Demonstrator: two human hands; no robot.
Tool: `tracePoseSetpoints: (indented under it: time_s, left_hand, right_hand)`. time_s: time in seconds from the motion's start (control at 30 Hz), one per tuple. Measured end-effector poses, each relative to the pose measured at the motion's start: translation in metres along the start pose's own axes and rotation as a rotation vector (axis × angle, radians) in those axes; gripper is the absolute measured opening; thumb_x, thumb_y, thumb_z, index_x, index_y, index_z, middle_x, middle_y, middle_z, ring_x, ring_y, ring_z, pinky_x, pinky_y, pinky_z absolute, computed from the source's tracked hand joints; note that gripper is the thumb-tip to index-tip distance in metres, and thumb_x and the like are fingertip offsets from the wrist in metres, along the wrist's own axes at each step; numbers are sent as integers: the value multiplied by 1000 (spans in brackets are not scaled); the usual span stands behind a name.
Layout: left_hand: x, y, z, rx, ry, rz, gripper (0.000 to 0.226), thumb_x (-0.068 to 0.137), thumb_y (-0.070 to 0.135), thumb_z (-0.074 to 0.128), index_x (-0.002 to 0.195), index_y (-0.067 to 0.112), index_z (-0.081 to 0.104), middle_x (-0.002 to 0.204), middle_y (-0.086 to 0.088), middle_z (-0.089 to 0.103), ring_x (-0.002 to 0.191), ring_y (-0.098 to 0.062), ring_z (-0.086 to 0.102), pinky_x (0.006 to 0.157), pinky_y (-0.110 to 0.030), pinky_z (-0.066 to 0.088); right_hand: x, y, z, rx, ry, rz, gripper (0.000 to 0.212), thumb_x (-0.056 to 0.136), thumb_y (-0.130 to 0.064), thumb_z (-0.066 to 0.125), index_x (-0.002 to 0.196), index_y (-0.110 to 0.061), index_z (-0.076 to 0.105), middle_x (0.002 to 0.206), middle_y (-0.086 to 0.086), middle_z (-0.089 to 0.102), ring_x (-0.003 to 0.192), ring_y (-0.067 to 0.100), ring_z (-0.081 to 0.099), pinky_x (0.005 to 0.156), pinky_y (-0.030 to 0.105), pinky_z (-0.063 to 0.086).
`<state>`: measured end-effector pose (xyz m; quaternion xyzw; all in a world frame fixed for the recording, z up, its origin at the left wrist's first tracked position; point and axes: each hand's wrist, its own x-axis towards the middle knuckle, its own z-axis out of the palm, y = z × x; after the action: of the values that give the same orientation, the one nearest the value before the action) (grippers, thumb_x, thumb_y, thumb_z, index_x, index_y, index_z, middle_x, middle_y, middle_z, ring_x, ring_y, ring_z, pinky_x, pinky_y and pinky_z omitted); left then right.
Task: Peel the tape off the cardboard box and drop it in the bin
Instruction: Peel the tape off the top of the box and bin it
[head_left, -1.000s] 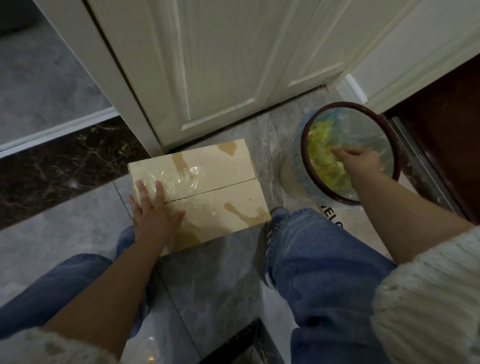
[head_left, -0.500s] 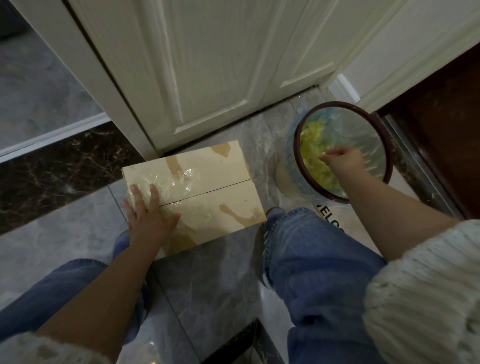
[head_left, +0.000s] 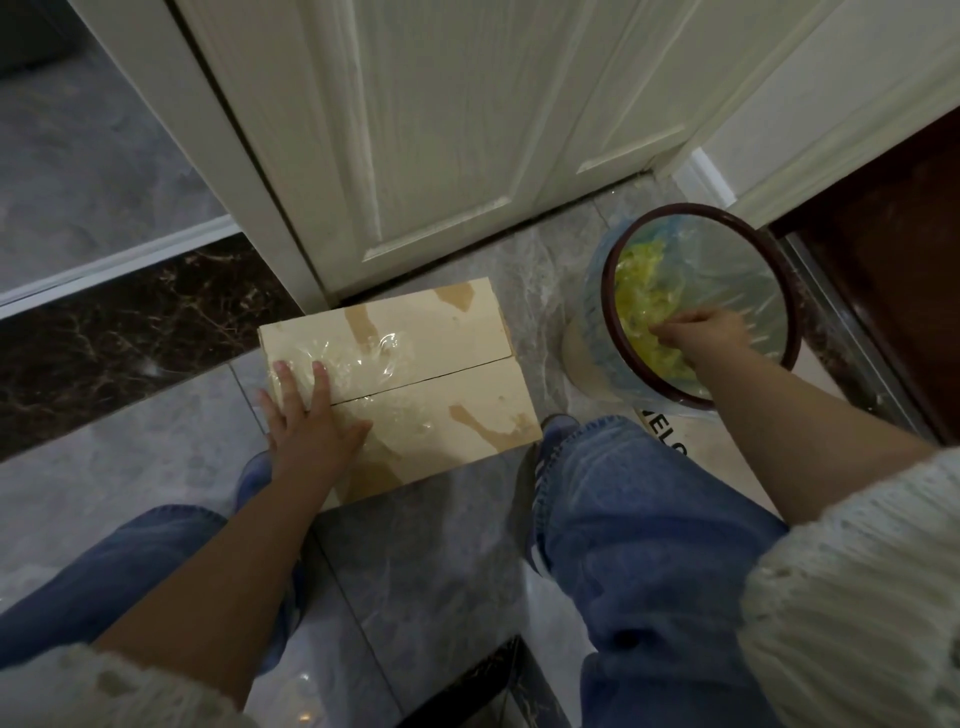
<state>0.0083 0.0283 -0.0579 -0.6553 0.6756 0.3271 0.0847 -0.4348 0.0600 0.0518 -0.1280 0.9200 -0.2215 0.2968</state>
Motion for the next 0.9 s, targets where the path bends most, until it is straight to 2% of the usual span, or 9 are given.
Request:
tracePoseSetpoints:
  time_s: [0.13, 0.2, 0.3, 0.47, 0.53, 0.6, 0.73, 0.83, 0.9]
  left_hand:
    - [-1, 1, 0, 12, -1, -5, 103, 94, 54, 62, 163, 24, -9, 165, -11, -31, 152, -40, -24, 124, -56, -3]
    - [-2, 3, -2, -5, -9, -13, 102, 95, 54, 61, 163, 25, -10, 165, -10, -32, 152, -41, -25, 124, -56, -3]
    - [-2, 3, -2, -4, -10, -4, 102, 95, 54, 60, 163, 24, -10, 165, -10, -32, 152, -41, -25, 124, -57, -3]
    - [-3, 4, -3, -27, -17, -16, 103, 94, 54, 62, 162, 27, -11, 165, -8, -32, 151, -41, -25, 123, -59, 0]
    - [-4, 6, -4, -35, -18, -26, 103, 94, 53, 63, 162, 28, -11, 165, -7, -32, 151, -42, -25, 123, -60, 1]
    - [-5, 8, -5, -37, -23, -42, 102, 95, 53, 62, 162, 29, -12, 165, -6, -33, 151, -42, -25, 123, -61, 3]
    - [-10, 13, -9, -7, 5, -57, 100, 96, 53, 60, 162, 29, -12, 165, -8, -31, 152, -41, -22, 123, -58, 1]
    - [-12, 17, -8, 3, 53, -66, 98, 97, 52, 60, 163, 27, -8, 167, -11, -26, 153, -39, -21, 124, -54, -1]
    - [-12, 19, -9, -14, 69, -54, 98, 97, 49, 62, 163, 24, -5, 168, -12, -24, 154, -40, -19, 124, -53, 0]
  right_hand:
    - [6, 5, 4, -36, 40, -15, 8, 81, -19, 79, 88, -21, 76, 106, 8, 72, 98, 22, 67, 89, 37, 55]
    - [5, 5, 4, -49, 47, -25, 16, 81, -26, 78, 94, -17, 76, 100, 10, 73, 96, 24, 69, 90, 39, 56]
    - [2, 3, 2, -84, 73, -48, 9, 83, -26, 78, 89, -21, 73, 91, 5, 70, 91, 20, 65, 83, 29, 49]
    - [0, -1, -1, -57, 205, -69, 13, 82, -25, 75, 82, -23, 62, 97, 6, 71, 94, 23, 68, 83, 34, 55]
    - [-4, -7, -3, -71, 263, -129, 10, 87, -28, 68, 89, -21, 62, 98, 4, 69, 94, 22, 65, 83, 33, 52]
    - [-16, -22, -4, -150, 307, -301, 15, 93, -30, 62, 100, -17, 62, 95, 1, 65, 87, 19, 58, 78, 30, 45]
    - [-56, -65, 14, -200, 335, -779, 16, 95, -37, 56, 98, -21, 60, 89, -6, 60, 78, 12, 55, 69, 30, 42]
    - [-78, -86, 53, -222, 129, -1093, 16, 93, -30, 56, 99, -16, 62, 95, 1, 61, 84, 15, 56, 72, 28, 44]
    - [-93, -89, 90, -341, -111, -1165, 21, 90, -21, 60, 106, -10, 67, 102, 9, 64, 95, 24, 59, 83, 33, 45]
